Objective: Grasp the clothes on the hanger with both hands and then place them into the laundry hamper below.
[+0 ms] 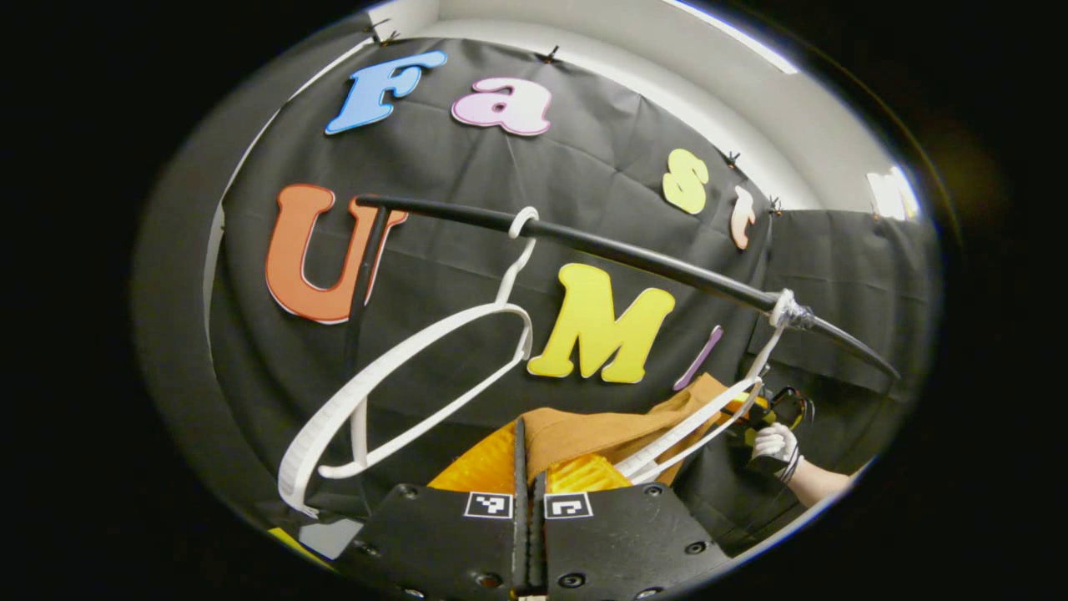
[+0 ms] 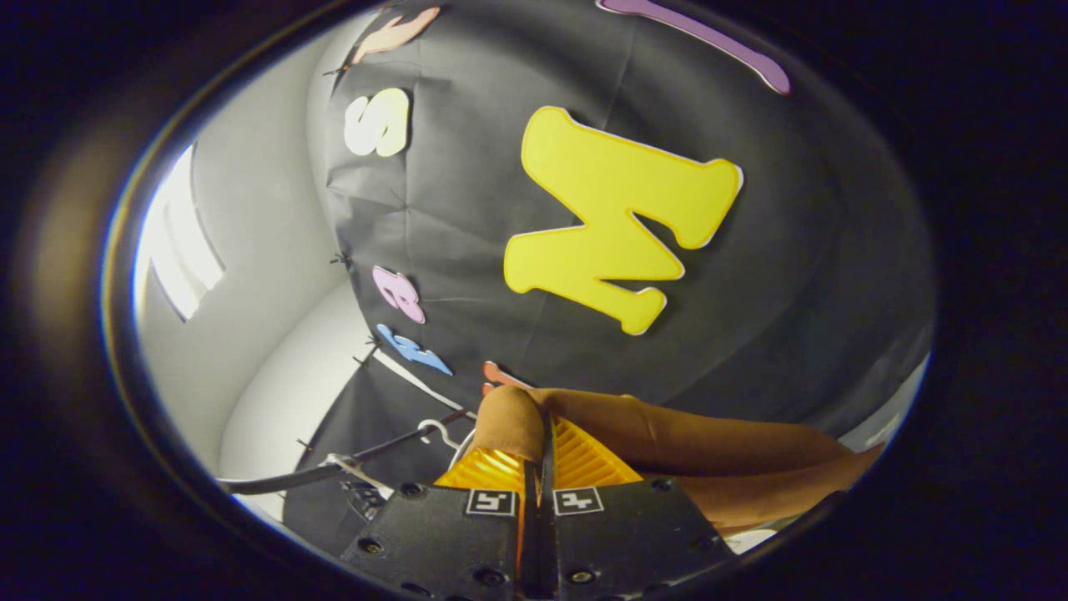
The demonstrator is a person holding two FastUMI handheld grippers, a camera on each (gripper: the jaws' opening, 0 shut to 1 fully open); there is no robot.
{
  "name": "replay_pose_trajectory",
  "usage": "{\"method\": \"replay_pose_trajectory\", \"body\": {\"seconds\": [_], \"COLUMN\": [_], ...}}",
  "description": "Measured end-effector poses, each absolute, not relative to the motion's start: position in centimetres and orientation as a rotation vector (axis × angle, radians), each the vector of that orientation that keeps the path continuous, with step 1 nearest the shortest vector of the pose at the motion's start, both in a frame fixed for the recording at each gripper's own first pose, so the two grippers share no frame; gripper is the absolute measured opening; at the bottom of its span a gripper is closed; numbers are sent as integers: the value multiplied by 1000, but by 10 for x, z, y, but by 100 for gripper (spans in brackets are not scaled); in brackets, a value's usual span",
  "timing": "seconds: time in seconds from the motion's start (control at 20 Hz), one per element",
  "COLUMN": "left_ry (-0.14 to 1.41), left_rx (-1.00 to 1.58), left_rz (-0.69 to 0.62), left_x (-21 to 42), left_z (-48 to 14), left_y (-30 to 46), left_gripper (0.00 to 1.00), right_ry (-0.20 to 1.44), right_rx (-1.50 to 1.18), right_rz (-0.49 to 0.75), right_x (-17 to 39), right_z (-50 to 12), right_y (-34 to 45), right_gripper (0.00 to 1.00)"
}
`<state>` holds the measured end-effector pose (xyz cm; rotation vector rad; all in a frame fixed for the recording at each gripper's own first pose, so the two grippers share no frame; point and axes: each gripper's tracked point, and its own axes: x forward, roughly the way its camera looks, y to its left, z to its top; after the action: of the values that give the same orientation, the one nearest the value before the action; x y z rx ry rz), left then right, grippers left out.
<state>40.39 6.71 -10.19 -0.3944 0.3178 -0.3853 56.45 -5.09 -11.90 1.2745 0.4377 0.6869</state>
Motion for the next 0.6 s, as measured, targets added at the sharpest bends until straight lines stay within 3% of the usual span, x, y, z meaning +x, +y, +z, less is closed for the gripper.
{"method": "replay_pose_trajectory", "body": {"seconds": [0.1,0.15,0.2,0.45,0.5,0.55,0.6], "left_ry": [333,328,323,344,351,350,349], "left_rx": [-473,-483,-486,-533,-529,-520,-518], "left_rz": [-401,-390,-387,-361,-349,-336,-328], "left_x": [406,407,406,397,392,389,386], "left_z": [-106,-108,-110,-133,-138,-143,-147], "left_y": [65,68,69,74,75,77,79], "left_gripper": [0,5,0,0,6,0,0], "right_ry": [492,508,508,550,566,575,584], "right_rx": [1351,1345,1331,1326,1309,1287,1263], "right_rz": [679,674,672,651,648,644,641], "right_x": [568,566,568,565,558,550,547], "right_z": [-133,-135,-140,-167,-172,-177,-182], "right_y": [-49,-49,-45,-35,-34,-33,-30], "right_gripper": [3,3,3,3,3,3,3]}}
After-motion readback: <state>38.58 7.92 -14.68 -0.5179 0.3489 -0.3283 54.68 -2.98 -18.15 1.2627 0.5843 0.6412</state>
